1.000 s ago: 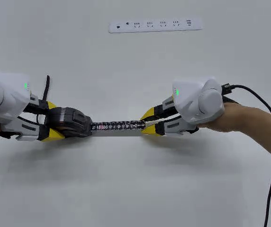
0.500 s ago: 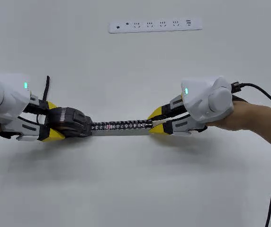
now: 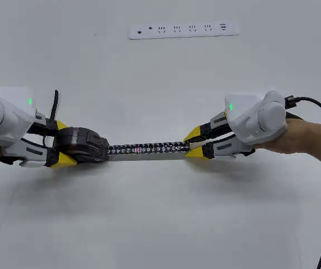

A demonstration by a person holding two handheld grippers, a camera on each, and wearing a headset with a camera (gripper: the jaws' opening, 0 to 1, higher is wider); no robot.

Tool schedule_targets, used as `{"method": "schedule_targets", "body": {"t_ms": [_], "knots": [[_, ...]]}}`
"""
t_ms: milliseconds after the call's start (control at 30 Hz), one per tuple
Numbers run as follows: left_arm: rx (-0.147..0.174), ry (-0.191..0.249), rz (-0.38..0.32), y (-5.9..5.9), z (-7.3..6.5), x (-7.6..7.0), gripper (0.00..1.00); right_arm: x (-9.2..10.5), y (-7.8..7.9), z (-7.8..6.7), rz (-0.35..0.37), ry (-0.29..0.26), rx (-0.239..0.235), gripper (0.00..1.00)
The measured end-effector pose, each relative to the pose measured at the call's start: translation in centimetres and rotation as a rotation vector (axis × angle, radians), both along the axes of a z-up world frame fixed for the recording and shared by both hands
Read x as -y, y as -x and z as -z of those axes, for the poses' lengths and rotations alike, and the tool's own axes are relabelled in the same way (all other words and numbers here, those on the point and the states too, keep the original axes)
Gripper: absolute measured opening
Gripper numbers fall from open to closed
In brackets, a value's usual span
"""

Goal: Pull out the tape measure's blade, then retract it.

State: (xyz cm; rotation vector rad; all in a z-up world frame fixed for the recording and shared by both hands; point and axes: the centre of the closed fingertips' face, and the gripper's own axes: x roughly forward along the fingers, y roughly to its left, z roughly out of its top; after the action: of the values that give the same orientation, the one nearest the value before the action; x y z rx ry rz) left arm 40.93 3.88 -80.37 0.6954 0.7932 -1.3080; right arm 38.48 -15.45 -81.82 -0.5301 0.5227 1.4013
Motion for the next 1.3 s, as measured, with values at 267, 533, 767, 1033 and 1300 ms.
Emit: {"method": "schedule_targets", "body": {"t_ms": [267, 533, 767, 1033, 1300], "knots": [[-0.001, 0.0, -0.001, 0.0, 0.0, 0.0, 0.3, 0.8, 0.1, 0.0, 0.005, 0.004, -0.006, 0.12], [-0.001, 0.001, 0.001, 0.0, 0.0, 0.1, 0.3, 1.5, 0.1, 0.1, 0.011, 0.009, -0.013, 0.12], [-0.001, 0.001, 0.0, 0.0, 0.0, 0.0, 0.3, 2.2, 0.1, 0.1, 0.014, 0.014, -0.014, 0.12], [-0.002, 0.001, -0.001, 0.0, -0.1, 0.0, 0.3, 2.8, 0.2, 0.1, 0.017, 0.021, -0.014, 0.11], [-0.003, 0.001, -0.001, 0.1, -0.1, 0.1, 0.3, 3.7, 0.4, 0.2, 0.025, 0.028, -0.02, 0.11]]}}
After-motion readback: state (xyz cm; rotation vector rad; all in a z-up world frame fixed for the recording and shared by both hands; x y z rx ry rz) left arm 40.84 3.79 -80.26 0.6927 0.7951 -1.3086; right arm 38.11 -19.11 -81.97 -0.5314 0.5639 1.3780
